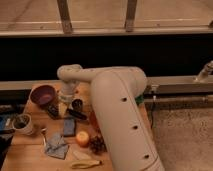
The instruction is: Place brush in table surface
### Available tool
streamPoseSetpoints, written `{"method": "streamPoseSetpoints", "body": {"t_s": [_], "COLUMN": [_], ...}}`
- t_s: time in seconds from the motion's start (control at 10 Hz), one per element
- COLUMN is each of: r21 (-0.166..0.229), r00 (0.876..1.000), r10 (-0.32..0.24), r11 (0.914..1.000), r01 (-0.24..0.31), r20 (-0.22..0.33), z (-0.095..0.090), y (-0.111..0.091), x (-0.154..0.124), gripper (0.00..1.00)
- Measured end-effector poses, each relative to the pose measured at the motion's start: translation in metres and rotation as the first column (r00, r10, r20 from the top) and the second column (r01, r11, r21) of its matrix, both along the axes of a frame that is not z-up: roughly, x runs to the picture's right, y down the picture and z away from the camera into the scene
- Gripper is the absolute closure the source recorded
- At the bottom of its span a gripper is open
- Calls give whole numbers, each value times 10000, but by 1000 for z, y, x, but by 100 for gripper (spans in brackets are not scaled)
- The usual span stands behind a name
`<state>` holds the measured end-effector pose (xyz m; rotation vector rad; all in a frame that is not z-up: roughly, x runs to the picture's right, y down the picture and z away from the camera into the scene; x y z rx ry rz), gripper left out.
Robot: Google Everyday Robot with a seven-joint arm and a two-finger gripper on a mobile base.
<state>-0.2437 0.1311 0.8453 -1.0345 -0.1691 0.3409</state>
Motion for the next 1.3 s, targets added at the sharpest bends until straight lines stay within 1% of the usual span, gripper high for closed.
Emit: {"method": "streamPoseSetpoints", "body": {"t_s": [0.1,0.5,0.7,0.8,0.9,1.0,1.2,1.3], "r21": [13,124,370,650,1094,1442,2357,2548], "r00": [10000,10000,9999,9999,9996,9994,9978,9972], "r10": [19,68,106,147,207,277,615,711], "r11": [10000,9999,9993,9978,9937,9891,9696,9641], "r01": [-19,-67,-107,-153,-225,-307,-657,-747], "r20": [-15,-12,44,91,183,224,253,233], "z": [1,0,-4,-9,-19,-27,-49,-53], "y": [-2,-9,-18,-29,-46,-61,-101,-110], "x": [1,5,5,6,5,4,7,9], "gripper": [31,31,31,31,31,31,31,31]}}
